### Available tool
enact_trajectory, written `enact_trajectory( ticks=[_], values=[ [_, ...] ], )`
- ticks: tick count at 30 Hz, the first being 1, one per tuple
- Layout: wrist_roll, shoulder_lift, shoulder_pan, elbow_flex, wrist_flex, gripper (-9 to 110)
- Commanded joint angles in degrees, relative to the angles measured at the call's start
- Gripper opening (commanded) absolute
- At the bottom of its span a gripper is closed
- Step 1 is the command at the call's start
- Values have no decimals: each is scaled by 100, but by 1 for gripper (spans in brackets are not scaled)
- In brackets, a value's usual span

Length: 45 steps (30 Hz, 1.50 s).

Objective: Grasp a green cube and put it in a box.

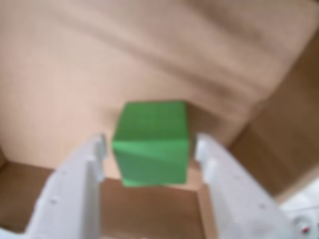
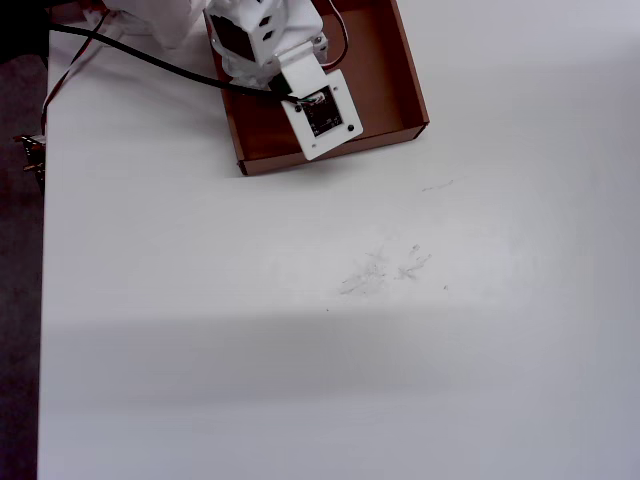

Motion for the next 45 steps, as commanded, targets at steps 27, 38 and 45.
enact_trajectory(
  ticks=[27, 38, 45],
  values=[
    [-2619, 2593, 3164, -738, 1116, 22],
    [-2979, 3797, 3577, 976, 967, 20],
    [-3067, 4570, 3911, 1802, 923, 17]
  ],
)
